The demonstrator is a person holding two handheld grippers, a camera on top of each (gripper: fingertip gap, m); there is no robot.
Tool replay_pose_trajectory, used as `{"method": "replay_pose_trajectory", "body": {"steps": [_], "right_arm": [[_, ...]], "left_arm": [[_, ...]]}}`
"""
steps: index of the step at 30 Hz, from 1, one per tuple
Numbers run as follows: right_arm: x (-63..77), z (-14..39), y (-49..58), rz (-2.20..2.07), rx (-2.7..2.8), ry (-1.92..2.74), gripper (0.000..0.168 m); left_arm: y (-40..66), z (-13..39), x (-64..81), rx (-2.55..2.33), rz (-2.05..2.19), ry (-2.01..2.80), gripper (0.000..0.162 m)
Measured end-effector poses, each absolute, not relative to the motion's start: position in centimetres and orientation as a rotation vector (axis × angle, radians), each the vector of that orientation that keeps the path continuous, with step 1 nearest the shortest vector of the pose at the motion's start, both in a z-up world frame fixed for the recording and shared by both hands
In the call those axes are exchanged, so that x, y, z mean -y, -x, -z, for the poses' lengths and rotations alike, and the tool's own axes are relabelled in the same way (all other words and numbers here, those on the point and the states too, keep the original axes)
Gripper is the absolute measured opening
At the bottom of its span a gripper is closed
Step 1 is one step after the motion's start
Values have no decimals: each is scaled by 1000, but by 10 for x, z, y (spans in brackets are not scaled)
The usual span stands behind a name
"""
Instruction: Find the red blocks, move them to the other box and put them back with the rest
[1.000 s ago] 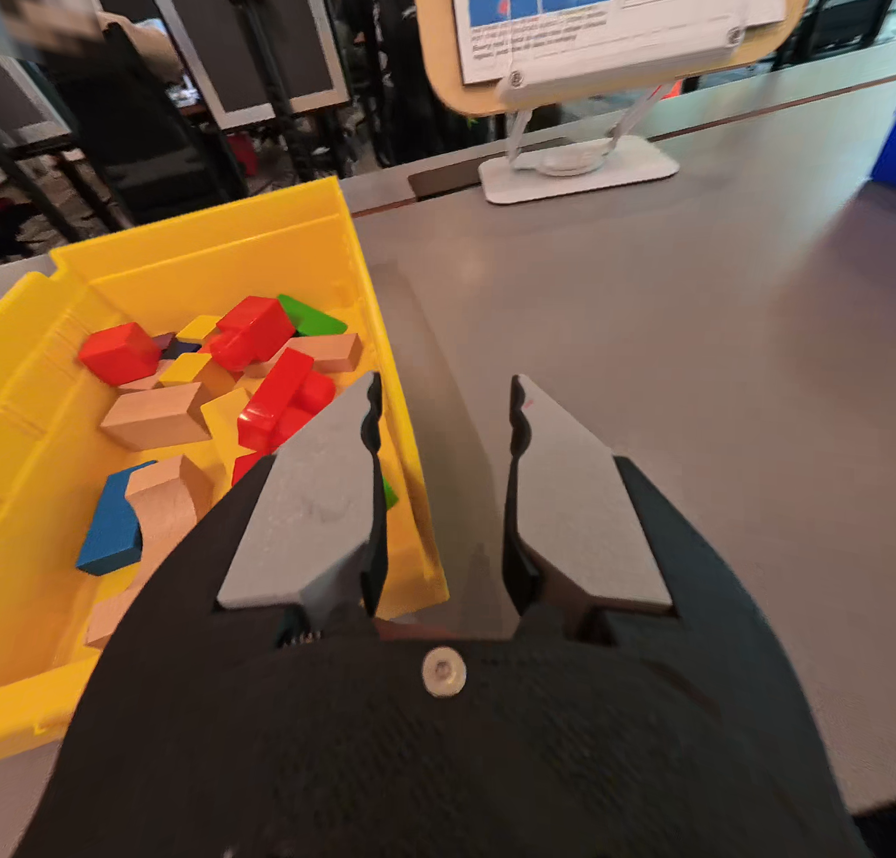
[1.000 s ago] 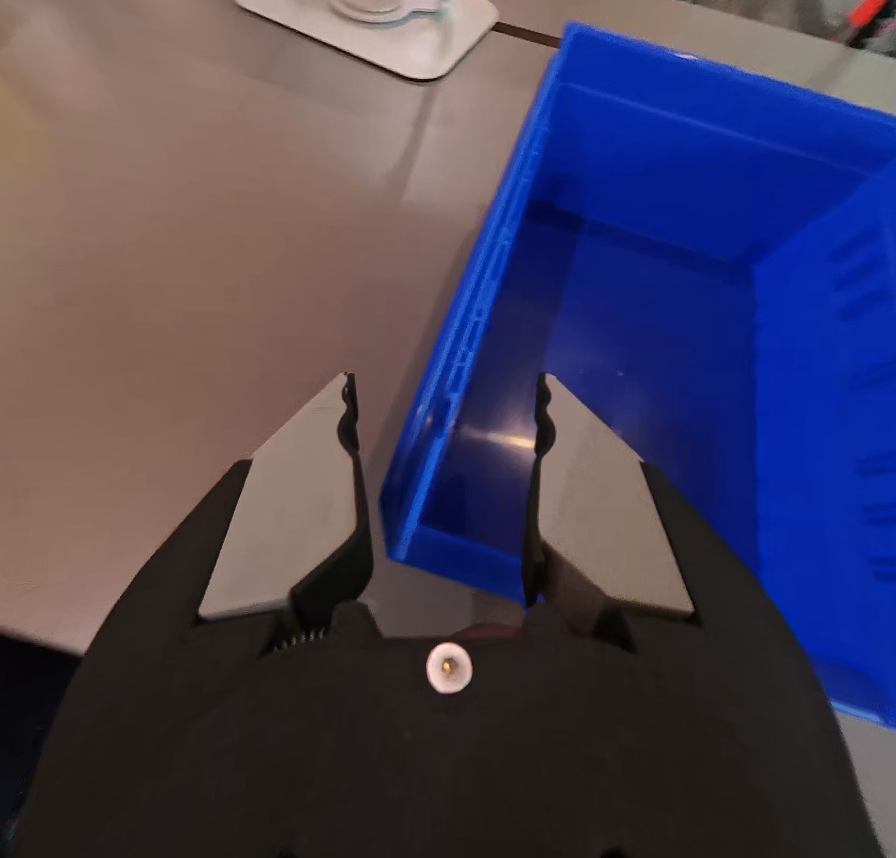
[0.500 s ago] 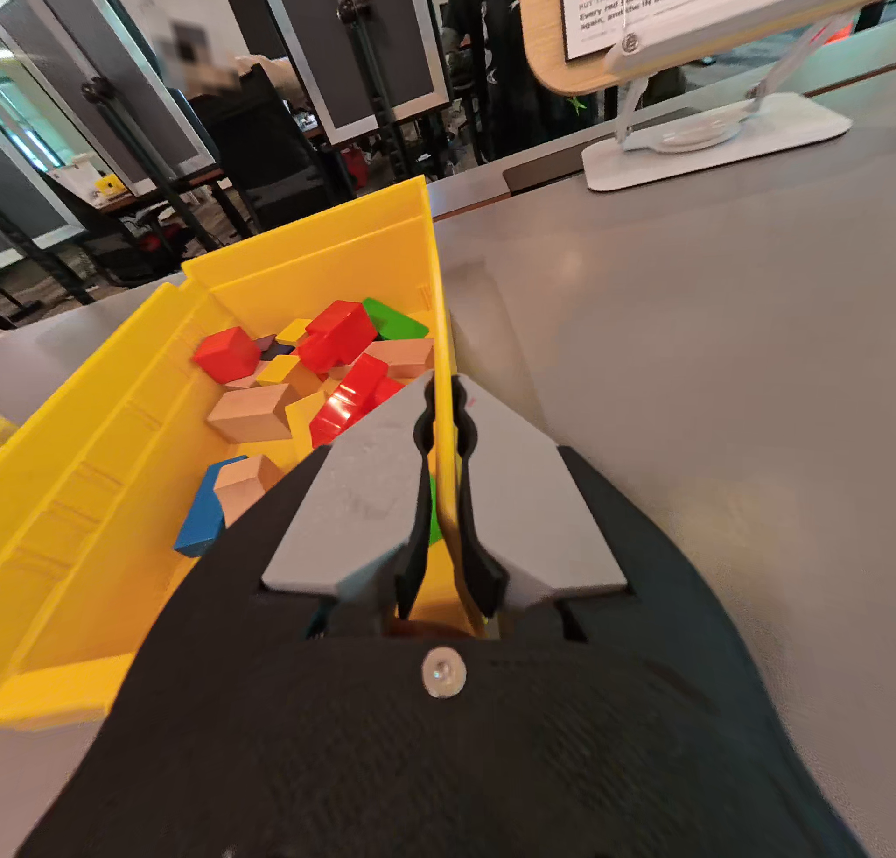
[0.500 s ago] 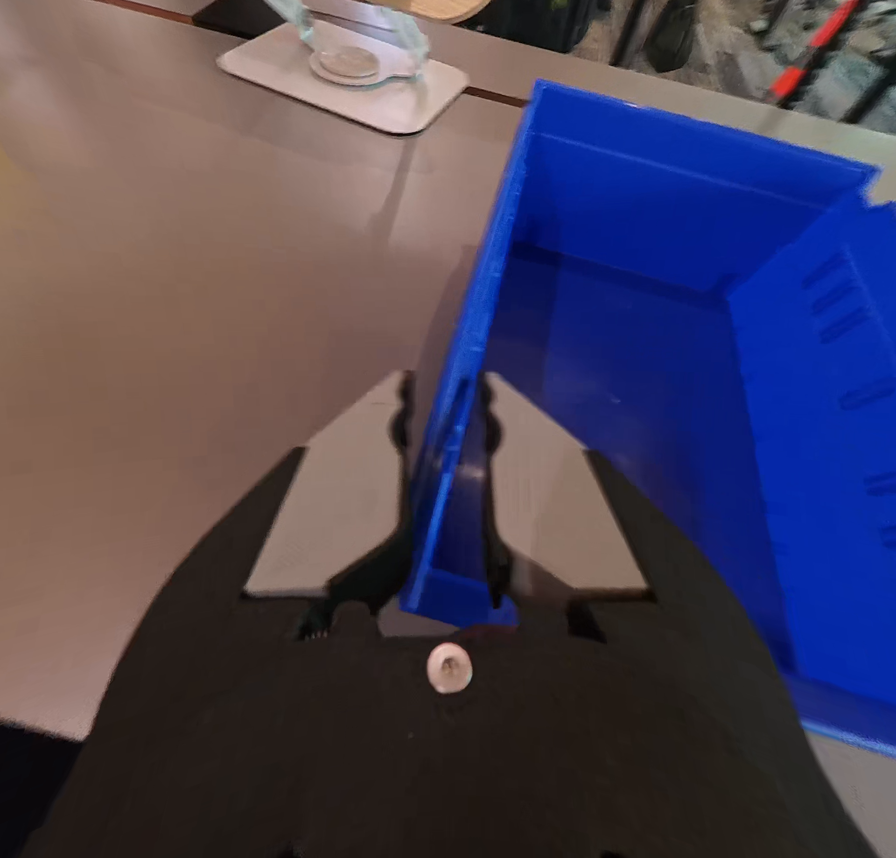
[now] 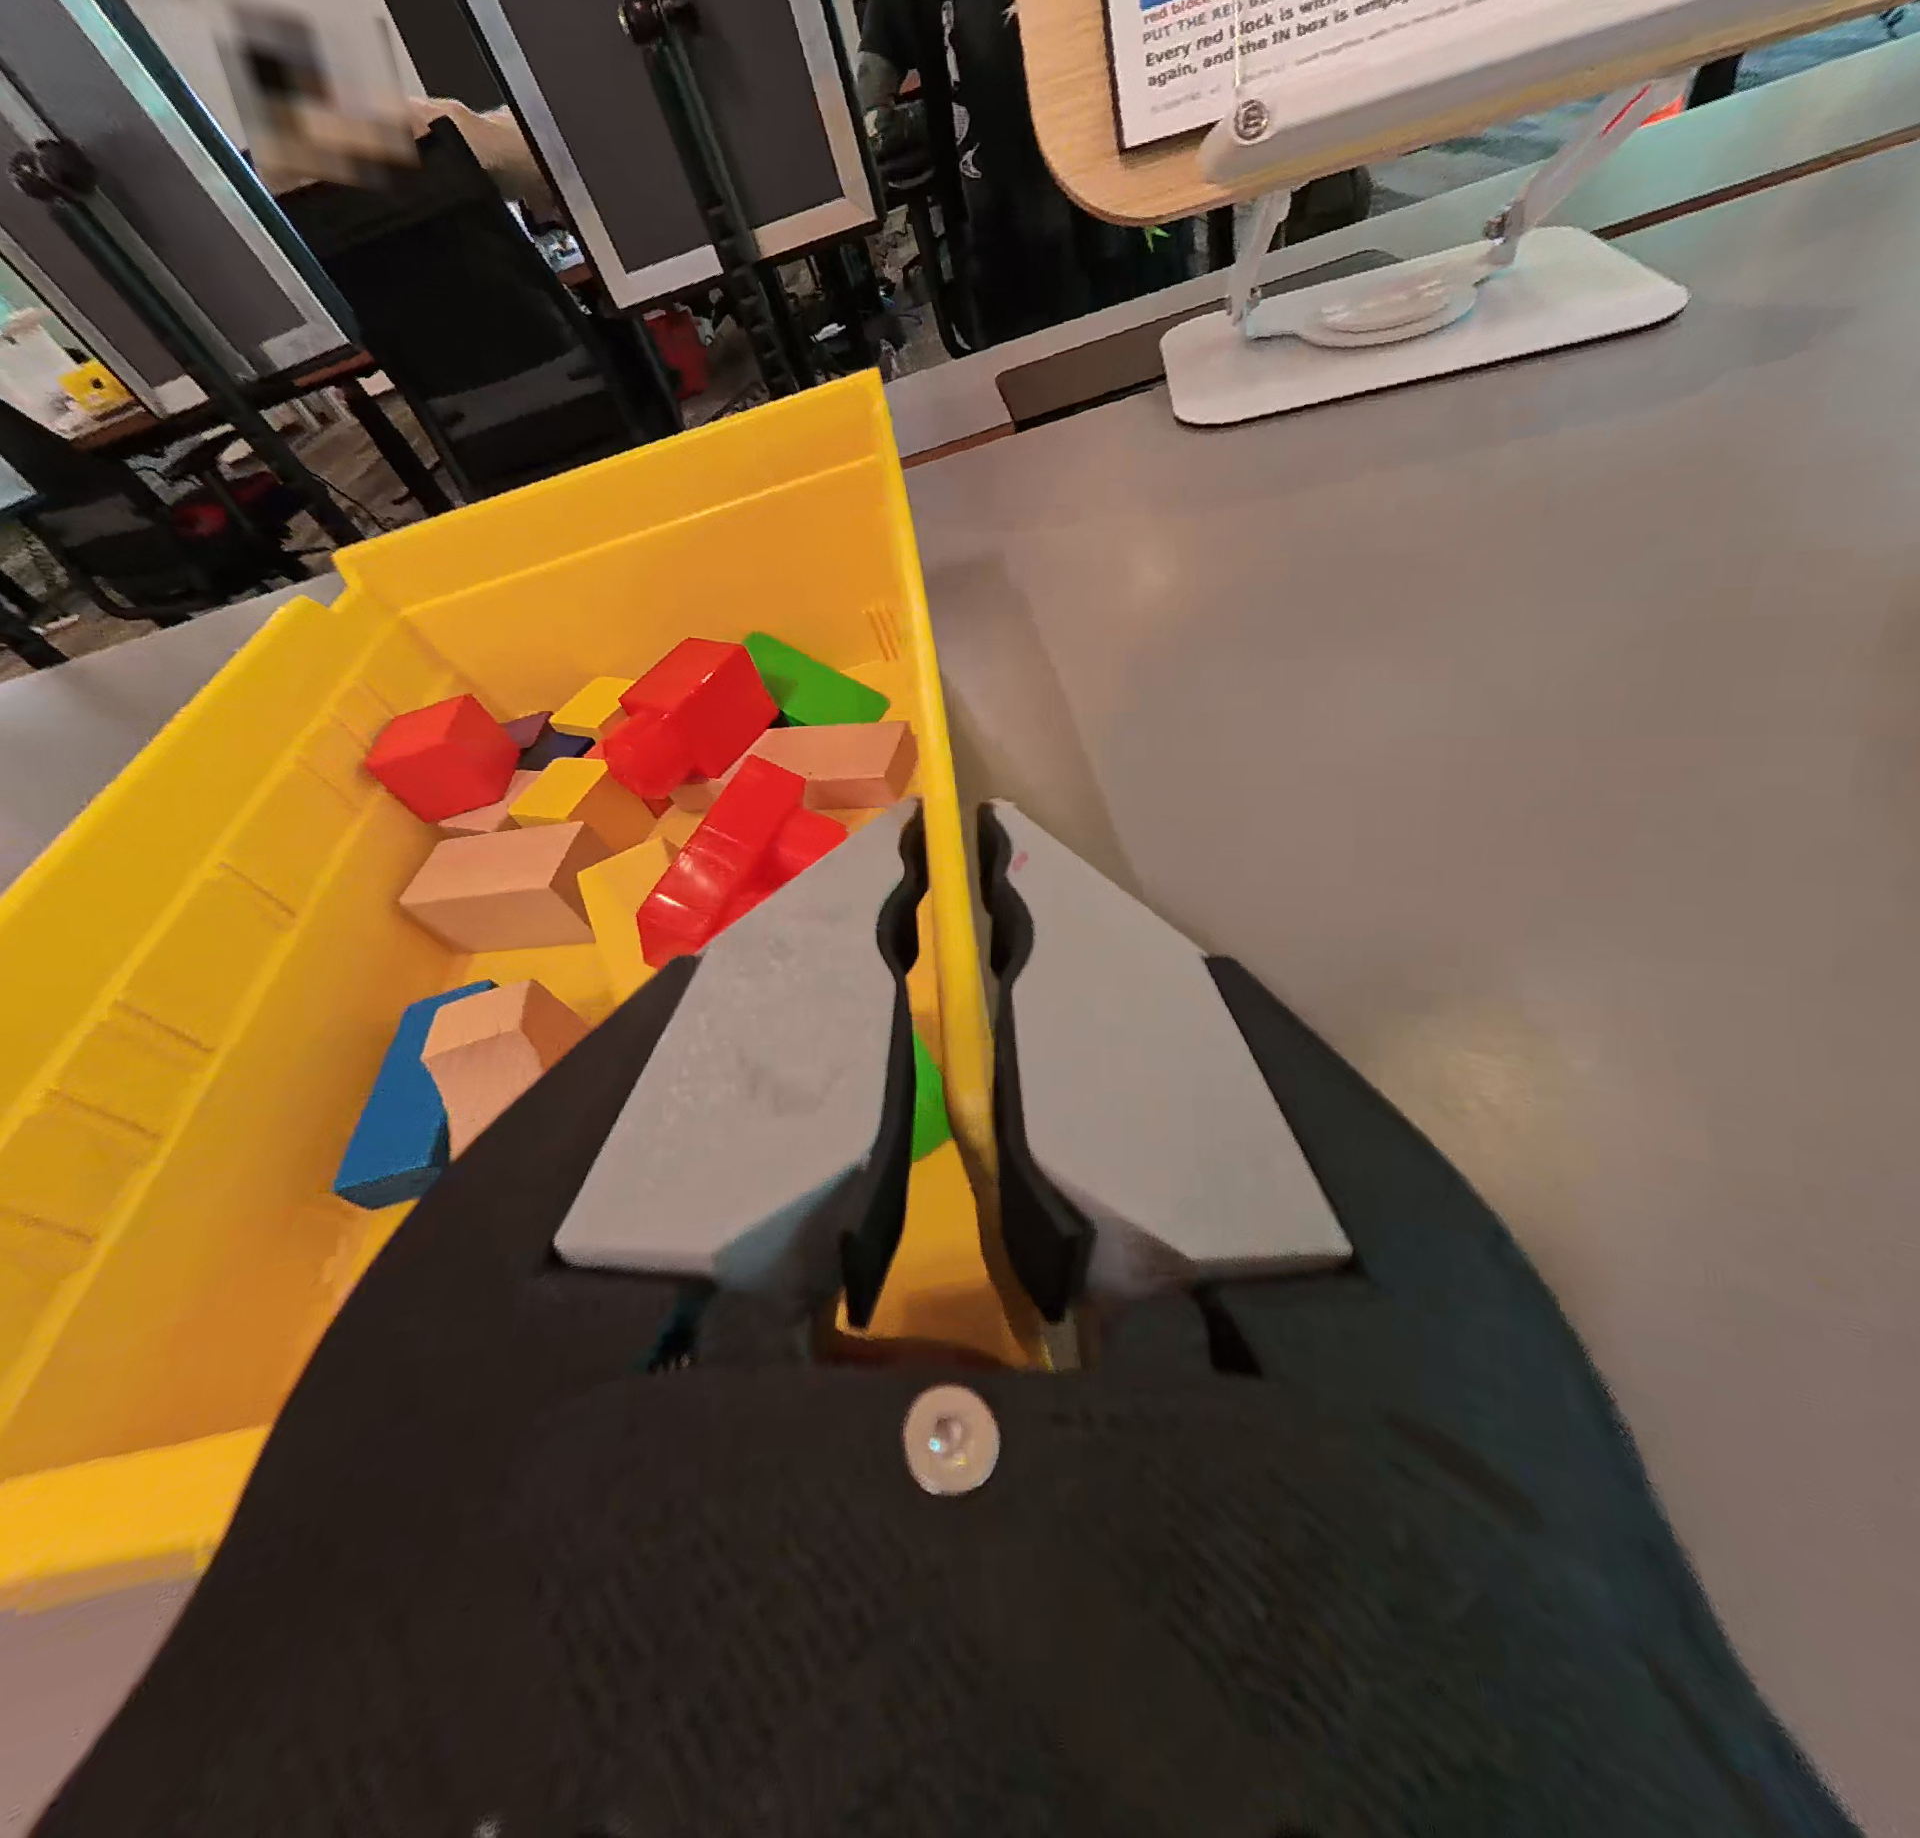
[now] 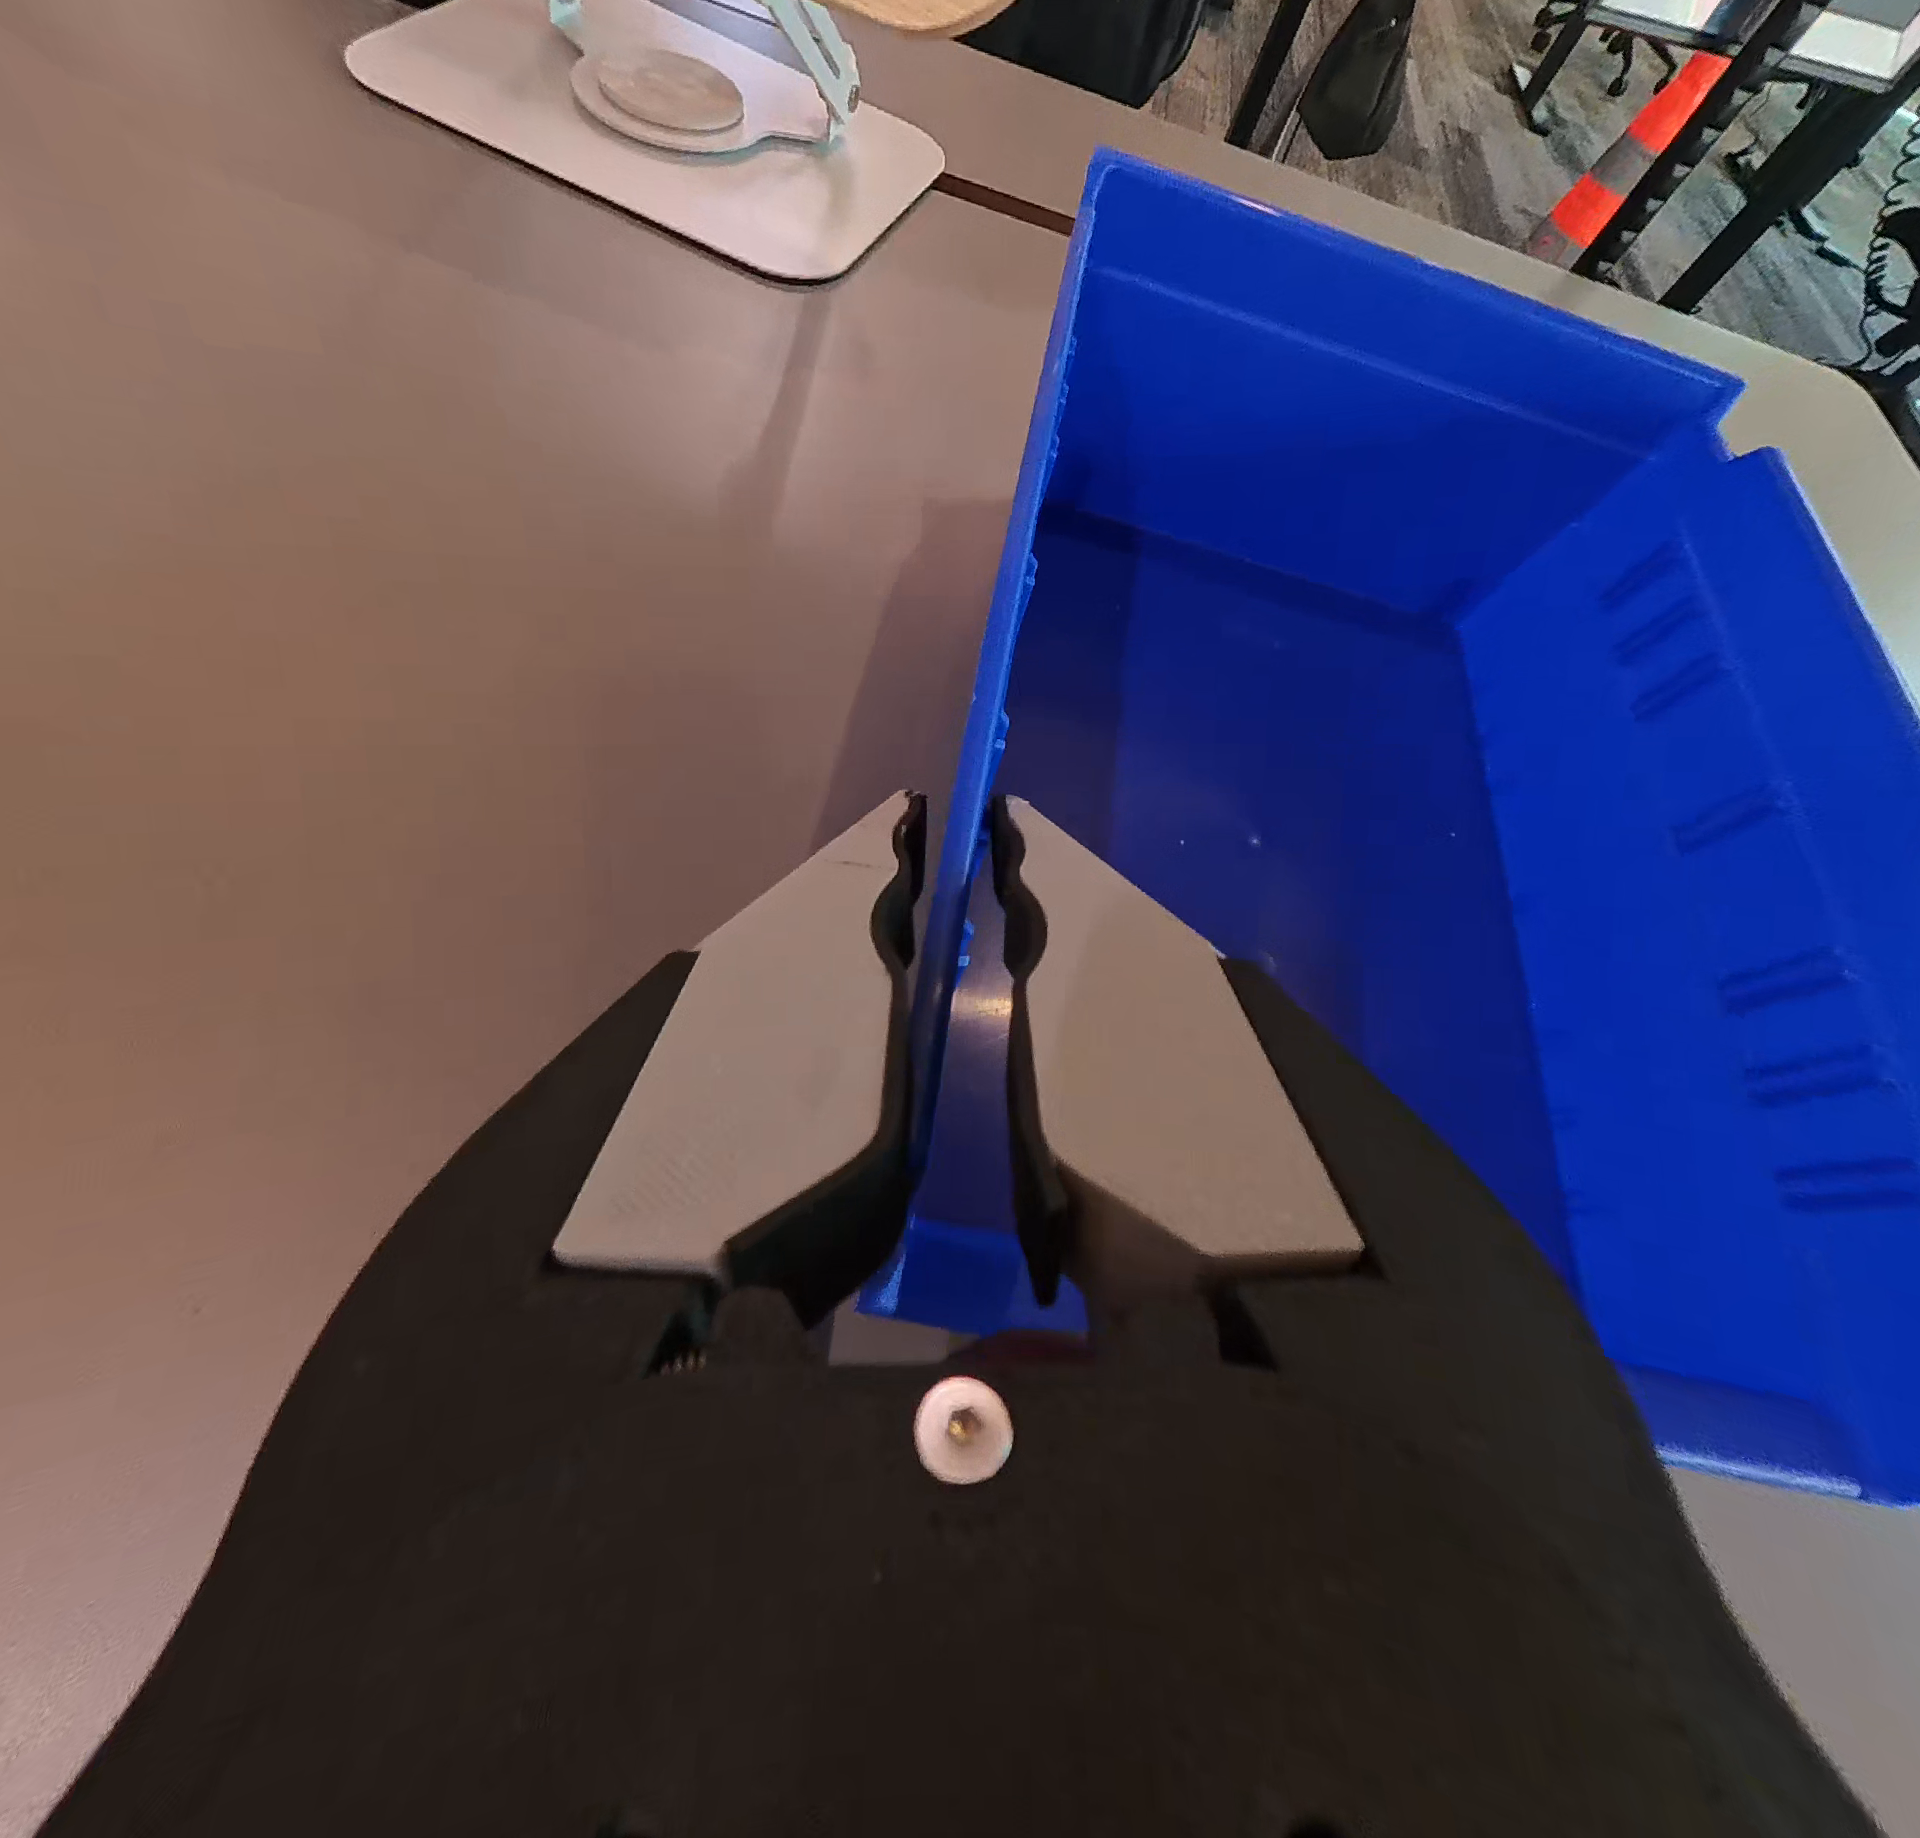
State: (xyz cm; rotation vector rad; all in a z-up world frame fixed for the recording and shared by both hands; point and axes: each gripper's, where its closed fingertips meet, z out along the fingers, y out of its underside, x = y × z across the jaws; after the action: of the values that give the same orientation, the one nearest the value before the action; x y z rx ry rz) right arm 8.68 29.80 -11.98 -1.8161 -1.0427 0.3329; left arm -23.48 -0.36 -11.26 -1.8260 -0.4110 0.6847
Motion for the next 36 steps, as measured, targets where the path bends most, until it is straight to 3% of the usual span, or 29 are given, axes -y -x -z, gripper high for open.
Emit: {"method": "replay_pose_trajectory", "body": {"steps": [3,6,10,16,20,23,25,33,36], "right_arm": [[-295,119,-91,-345,1014,1813,9],[-290,117,-88,-366,1004,1781,9],[-285,111,-70,-400,1073,1770,38],[-252,24,-49,-666,1151,1574,52],[-253,1,-37,-651,1180,1522,69],[-262,-6,-32,-613,1177,1491,72],[-268,-10,-37,-573,1174,1485,72],[-254,-5,-53,-646,1188,1459,72],[-244,-7,-52,-661,1208,1435,70]], "left_arm": [[231,113,4,430,-664,1804,6],[219,113,-7,400,-595,1808,28],[204,88,-21,323,-529,1787,59],[188,-6,-20,201,-407,1641,61],[190,-18,-22,174,-422,1597,66],[188,-20,-24,151,-418,1541,66],[192,-13,-26,151,-444,1595,81],[226,-11,8,208,-554,1615,73],[250,4,27,233,-577,1708,54]]}}
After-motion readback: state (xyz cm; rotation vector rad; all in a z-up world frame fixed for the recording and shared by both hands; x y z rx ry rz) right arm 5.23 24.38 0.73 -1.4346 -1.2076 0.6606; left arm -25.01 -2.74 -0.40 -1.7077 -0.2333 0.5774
